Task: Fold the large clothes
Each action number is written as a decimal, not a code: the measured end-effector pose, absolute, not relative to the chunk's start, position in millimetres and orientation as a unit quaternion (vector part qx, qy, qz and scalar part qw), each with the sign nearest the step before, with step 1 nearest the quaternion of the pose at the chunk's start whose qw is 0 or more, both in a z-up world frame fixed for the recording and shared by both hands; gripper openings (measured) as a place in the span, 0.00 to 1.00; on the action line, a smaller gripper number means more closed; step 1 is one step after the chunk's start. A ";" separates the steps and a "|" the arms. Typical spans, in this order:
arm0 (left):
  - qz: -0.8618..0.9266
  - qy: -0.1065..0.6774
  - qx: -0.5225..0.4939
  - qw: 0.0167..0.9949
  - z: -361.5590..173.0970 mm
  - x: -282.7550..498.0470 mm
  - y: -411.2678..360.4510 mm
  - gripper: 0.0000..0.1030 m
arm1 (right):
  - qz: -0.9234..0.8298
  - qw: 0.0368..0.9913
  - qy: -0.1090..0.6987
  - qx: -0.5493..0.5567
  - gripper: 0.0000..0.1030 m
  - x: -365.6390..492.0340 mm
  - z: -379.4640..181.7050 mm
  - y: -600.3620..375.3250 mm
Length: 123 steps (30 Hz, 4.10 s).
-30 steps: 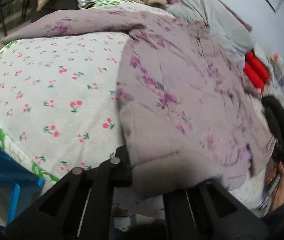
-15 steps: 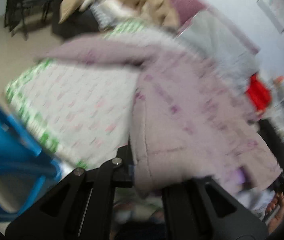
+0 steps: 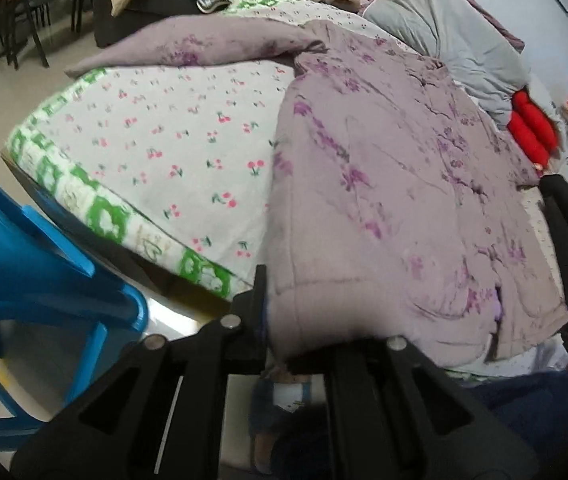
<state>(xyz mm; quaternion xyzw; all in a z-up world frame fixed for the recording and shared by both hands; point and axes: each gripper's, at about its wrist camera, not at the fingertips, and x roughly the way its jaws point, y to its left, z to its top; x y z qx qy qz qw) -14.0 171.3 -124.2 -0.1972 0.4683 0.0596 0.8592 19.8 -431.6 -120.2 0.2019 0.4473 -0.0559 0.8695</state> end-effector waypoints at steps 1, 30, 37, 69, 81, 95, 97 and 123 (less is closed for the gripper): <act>0.055 0.471 -0.195 0.858 -125.0 -13.2 169.7 0.07 | -0.054 0.872 0.441 0.207 0.11 19.0 -115.2 -432.7; -0.017 0.441 0.010 0.897 -31.6 259.0 150.3 0.76 | 0.104 0.878 0.468 0.009 0.80 251.2 -76.0 -317.4; -0.028 0.472 0.051 0.880 -53.8 391.5 135.8 0.76 | 0.105 0.869 0.478 -0.073 0.80 395.2 -85.1 -285.6; 0.036 0.379 0.045 0.924 -75.3 587.1 64.1 0.02 | 0.052 0.897 0.356 -0.255 0.13 580.0 -103.6 -188.5; 0.054 0.395 -0.071 0.914 -103.1 562.3 95.6 0.28 | -0.017 0.902 0.398 -0.168 0.60 588.2 -138.2 -216.3; 0.124 0.419 -0.145 0.888 -93.8 298.0 215.8 0.59 | 0.002 0.909 0.413 0.052 0.78 381.4 -100.9 -421.1; 0.138 0.429 -0.149 0.880 -101.0 277.3 224.1 0.59 | -0.010 0.900 0.421 0.114 0.78 366.9 -108.8 -459.0; 0.108 0.435 -0.150 0.881 -96.2 261.7 191.8 0.59 | -0.299 0.915 0.244 0.120 0.07 383.3 -4.2 -551.9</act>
